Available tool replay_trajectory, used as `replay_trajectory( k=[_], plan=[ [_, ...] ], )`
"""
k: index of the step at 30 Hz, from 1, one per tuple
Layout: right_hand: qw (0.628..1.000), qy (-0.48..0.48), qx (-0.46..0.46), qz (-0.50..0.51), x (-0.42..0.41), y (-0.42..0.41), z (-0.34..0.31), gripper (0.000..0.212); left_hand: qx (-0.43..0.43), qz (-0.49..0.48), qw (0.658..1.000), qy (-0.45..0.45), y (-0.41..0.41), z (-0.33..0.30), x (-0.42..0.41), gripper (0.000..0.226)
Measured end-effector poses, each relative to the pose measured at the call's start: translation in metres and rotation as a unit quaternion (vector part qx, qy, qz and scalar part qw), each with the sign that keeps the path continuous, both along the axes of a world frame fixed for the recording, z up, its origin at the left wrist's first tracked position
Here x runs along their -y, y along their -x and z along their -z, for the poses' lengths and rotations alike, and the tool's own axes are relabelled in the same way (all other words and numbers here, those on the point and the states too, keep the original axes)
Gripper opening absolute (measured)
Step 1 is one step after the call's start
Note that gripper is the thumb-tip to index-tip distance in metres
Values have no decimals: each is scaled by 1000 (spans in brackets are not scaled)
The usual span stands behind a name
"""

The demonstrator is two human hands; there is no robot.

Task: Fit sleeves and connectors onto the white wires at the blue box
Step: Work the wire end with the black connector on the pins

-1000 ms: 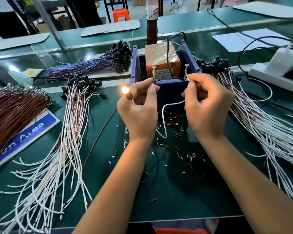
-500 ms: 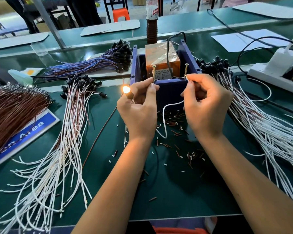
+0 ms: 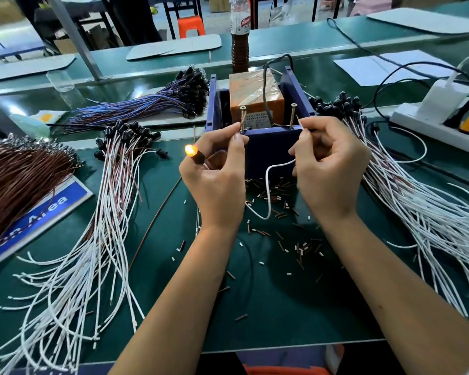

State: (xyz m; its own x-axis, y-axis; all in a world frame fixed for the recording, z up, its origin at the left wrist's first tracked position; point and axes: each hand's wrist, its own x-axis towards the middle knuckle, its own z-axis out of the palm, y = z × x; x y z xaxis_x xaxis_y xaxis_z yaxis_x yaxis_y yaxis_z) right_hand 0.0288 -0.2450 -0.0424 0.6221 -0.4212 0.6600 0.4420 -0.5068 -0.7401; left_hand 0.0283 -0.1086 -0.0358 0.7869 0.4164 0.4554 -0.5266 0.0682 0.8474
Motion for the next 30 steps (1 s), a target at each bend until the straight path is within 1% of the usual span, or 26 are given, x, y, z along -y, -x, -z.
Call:
replay_trajectory(
  k=[3,5,7,10,11,12,14,16,17,18,19,20,21,22,23,24,25,26,28,29,30],
  plan=[
    [1000,-6,-25,-13,13,4,-7,16,15,59,998,-4,11,-6,7,18],
    [999,-9,-44,-20,27,7,-16,18,16,104,994,-20,15,-12,21,17],
    [998,-1,-67,-3,48,10,-26,27,4,135,990,-38,15,-21,42,13],
    [991,20,-129,32,92,15,-40,43,-24,164,984,-65,8,-33,82,13],
    [986,30,-153,53,110,18,-45,44,-37,174,981,-73,5,-37,97,14],
    [980,42,-173,85,124,21,-49,39,-54,183,978,-79,1,-41,110,14],
    [968,51,-185,160,154,31,-59,32,-103,204,971,-77,-8,-48,135,13],
    [954,94,-160,236,182,39,-67,35,-157,224,959,-69,-18,-54,155,14],
    [942,135,-143,272,192,40,-69,35,-185,235,952,-69,-23,-57,163,16],
    [933,175,-133,286,198,42,-74,33,-209,250,943,-67,-27,-60,170,18],
    [931,207,-127,272,197,44,-79,29,-228,272,933,-54,-31,-62,176,20],
    [931,248,-129,236,190,47,-83,28,-242,301,922,-26,-34,-65,181,22],
    [934,277,-142,174,182,48,-85,32,-256,332,908,14,-37,-67,186,24],
    [927,309,-182,107,171,49,-88,38,-272,357,891,60,-40,-70,190,26],
    [909,337,-238,54,161,51,-89,42,-288,376,875,104,-42,-74,193,30],
    [889,348,-296,13,151,53,-89,42,-298,389,859,149,-45,-76,194,34],
    [877,345,-334,-14,147,54,-88,39,-303,401,842,195,-47,-78,194,37],
    [875,337,-346,-25,147,55,-87,37,-303,414,824,242,-50,-79,196,40],
    [882,333,-333,-24,150,55,-88,27,-301,426,792,318,-56,-77,196,45],
    [882,339,-327,-17,152,56,-90,25,-304,421,784,339,-60,-74,196,46],
    [879,347,-326,-7,152,58,-93,24,-311,410,785,346,-63,-71,196,46]
  ],
)
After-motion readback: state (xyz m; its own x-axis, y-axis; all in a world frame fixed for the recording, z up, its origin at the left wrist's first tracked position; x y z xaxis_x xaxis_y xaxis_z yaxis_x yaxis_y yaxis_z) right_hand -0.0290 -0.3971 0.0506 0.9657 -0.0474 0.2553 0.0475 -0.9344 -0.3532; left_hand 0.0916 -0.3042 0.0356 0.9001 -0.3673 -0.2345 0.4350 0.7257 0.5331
